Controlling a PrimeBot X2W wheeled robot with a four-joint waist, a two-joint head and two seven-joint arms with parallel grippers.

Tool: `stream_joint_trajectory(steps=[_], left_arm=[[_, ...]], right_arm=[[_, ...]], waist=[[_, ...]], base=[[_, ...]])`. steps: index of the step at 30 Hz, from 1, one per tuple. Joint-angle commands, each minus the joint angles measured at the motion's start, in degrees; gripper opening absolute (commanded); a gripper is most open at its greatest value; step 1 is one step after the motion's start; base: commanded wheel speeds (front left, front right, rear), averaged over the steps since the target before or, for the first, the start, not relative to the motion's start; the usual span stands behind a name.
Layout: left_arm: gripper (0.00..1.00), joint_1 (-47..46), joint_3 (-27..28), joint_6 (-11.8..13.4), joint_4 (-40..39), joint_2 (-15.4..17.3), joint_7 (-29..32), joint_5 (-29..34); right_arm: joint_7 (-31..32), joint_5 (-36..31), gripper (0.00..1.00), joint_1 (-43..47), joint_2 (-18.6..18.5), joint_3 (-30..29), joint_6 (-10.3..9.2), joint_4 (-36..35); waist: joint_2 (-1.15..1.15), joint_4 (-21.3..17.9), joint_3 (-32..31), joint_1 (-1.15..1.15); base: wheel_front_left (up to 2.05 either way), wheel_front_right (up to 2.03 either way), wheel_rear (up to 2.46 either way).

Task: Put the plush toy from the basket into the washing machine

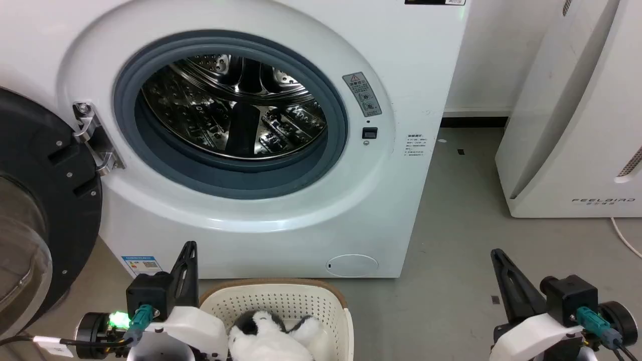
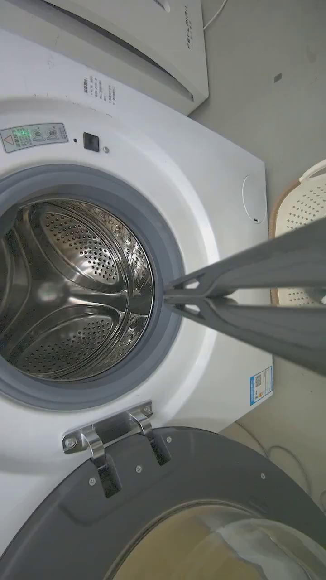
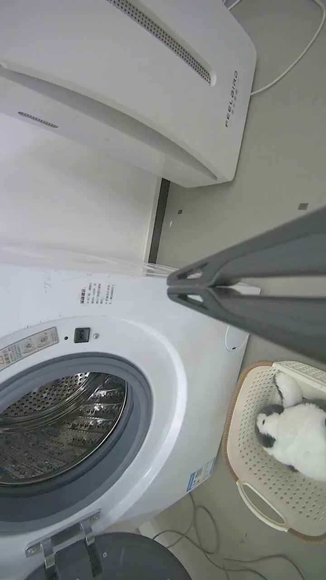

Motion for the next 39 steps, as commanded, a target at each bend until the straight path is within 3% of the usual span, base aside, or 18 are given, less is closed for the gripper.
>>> stream_joint_trajectory(steps=[1, 13, 14, 39], left_arm=[[0.0, 0.8, 0.0, -0.3, -0.3, 0.0, 0.0, 0.2], [0.0, 0.8, 0.0, -0.3, -0.3, 0.0, 0.0, 0.2], [1.0, 0.0, 0.0, 0.0, 0.0, 0.0, 0.0, 0.0], [1.0, -3.3, -3.4, 0.9, 4.8, 1.3, -2.6, 0.9]], right_arm=[[0.1, -0.4, 0.0, -0.8, -0.1, 0.0, -0.05, -0.2], [0.1, -0.4, 0.0, -0.8, -0.1, 0.0, -0.05, -0.2], [0.0, 0.0, 1.0, 0.0, 0.0, 0.0, 0.0, 0.0], [-2.6, 2.6, 1.0, -0.6, 0.0, -2.8, -0.01, -0.5]], waist=[[0.0, 0.0, 0.0, 0.0], [0.0, 0.0, 0.0, 0.0], [0.0, 0.0, 0.0, 0.0], [0.0, -0.6, 1.8, 0.0]], base=[[0.0, 0.0, 0.0], [0.0, 0.0, 0.0], [0.0, 0.0, 0.0], [0.0, 0.0, 0.0]])
